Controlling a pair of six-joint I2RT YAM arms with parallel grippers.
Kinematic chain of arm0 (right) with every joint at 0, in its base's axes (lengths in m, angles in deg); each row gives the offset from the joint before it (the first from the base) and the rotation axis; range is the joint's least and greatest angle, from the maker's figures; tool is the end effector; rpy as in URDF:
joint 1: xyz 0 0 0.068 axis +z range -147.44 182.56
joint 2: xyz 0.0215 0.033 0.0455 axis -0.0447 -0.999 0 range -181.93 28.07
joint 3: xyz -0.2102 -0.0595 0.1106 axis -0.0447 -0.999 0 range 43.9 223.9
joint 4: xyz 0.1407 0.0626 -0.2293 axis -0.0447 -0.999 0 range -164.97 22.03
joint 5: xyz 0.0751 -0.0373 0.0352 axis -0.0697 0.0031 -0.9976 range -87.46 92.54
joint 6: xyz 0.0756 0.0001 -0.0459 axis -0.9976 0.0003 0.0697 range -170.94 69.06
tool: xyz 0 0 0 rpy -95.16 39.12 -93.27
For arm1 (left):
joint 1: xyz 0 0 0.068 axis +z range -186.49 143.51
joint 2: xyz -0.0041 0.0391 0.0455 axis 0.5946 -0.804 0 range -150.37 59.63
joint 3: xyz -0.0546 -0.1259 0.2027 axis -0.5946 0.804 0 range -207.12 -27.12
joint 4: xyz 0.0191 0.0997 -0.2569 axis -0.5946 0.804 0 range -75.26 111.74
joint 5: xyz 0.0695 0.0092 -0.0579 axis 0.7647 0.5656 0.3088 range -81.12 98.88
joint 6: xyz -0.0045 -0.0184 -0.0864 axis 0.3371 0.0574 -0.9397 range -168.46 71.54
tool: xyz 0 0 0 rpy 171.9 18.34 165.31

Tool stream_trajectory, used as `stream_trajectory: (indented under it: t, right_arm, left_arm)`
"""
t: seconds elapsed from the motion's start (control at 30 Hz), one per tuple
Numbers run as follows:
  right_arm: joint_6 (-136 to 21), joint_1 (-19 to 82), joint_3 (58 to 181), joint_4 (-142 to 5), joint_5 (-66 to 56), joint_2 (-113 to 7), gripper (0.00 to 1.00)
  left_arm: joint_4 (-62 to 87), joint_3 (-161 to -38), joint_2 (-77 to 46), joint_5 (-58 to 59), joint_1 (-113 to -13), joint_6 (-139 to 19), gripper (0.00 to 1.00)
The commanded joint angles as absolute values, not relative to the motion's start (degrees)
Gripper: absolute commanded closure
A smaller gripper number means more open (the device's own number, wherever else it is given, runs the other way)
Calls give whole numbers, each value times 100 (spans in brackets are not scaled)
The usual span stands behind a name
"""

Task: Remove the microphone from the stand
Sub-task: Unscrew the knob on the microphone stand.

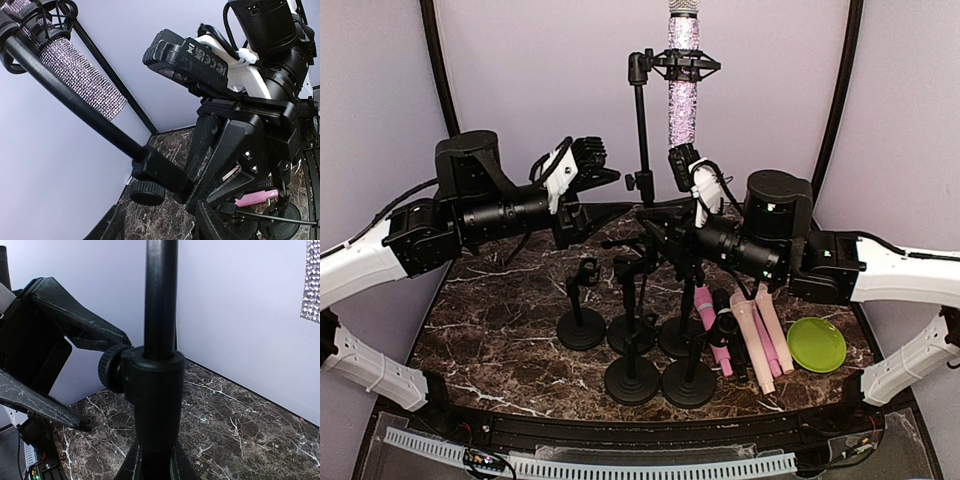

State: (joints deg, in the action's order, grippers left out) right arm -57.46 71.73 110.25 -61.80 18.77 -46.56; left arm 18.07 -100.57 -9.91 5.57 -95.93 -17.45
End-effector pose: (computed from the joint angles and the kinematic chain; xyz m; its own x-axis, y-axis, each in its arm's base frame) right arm 0.1535 0.3415 0.3564 -0.1035 0.0342 -0.9940 -0.7915 0.6024 0.1032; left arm 0.1722 -0.3006 0.4127 0.4624 0.2284 -0.8568 0.7594 0.3968 0.5156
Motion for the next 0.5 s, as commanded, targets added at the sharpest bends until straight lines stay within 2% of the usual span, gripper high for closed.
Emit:
stream_trajectory:
  t: [0.0, 0.17, 0.47]
  right_arm:
    - [-5679, 7172, 11394, -5391, 1819, -4608, 100]
    - [-5692, 7173, 11404, -5422, 1801, -4612, 100]
    - [-5683, 7166, 11413, -5418, 1810, -4613, 100]
  left_arm:
    - [1673, -10334, -1043, 458, -9625, -1627, 52]
    - [1704, -10417, -1120, 501, -9634, -1596, 57]
    - [1764, -10339, -1088, 555, -9634, -1664, 73]
